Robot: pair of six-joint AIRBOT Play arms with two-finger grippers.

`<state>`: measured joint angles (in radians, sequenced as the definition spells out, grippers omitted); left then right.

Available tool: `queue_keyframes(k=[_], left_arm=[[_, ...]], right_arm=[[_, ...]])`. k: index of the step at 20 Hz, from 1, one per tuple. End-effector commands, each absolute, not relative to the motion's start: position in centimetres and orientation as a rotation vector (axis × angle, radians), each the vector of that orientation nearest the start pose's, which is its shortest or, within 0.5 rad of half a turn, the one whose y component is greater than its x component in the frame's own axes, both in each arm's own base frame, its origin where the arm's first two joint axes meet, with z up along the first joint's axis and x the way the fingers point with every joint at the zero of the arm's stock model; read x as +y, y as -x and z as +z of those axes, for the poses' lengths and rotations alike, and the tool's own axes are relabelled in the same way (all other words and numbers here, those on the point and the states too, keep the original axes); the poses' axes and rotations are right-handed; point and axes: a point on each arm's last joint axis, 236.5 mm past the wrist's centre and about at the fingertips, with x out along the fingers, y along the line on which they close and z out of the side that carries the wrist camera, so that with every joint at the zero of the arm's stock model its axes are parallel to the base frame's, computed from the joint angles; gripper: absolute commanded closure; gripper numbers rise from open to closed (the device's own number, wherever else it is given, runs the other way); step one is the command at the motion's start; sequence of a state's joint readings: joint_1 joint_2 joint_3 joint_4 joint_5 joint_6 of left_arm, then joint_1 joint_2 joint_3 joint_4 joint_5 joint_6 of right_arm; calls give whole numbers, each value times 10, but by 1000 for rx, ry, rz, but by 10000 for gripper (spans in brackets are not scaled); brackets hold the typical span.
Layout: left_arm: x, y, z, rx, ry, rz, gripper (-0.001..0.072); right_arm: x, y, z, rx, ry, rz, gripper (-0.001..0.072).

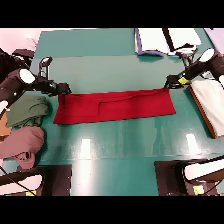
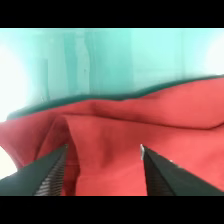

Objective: Fold the shirts.

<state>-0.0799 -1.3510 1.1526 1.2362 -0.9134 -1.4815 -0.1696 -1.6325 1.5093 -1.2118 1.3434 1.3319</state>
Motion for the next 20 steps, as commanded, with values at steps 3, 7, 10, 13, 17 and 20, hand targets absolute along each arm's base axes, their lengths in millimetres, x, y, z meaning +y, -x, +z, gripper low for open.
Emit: queue_keyframes(k=[3, 7, 10, 13, 17, 20], left_arm=[[-104, -425, 35, 1146, 205, -287, 292], [-121, -420, 42, 1149, 252, -354, 682], [-136, -424, 49, 1122, 297, -383, 682], [-161, -422, 52, 1100, 266, -428, 683], [-196, -418, 53, 1070, 238, -482, 683], [-225, -415, 43, 1075, 234, -511, 683]], right_arm=[[-23, -433, 1, 1376, -368, 317, 311], [-62, -385, -36, 1498, -532, 250, 153], [-65, -359, -72, 1527, -634, 234, 158], [-35, -367, -84, 1439, -729, 315, 164], [1, -380, -88, 1413, -672, 386, 323], [23, -382, -86, 1414, -599, 450, 621]])
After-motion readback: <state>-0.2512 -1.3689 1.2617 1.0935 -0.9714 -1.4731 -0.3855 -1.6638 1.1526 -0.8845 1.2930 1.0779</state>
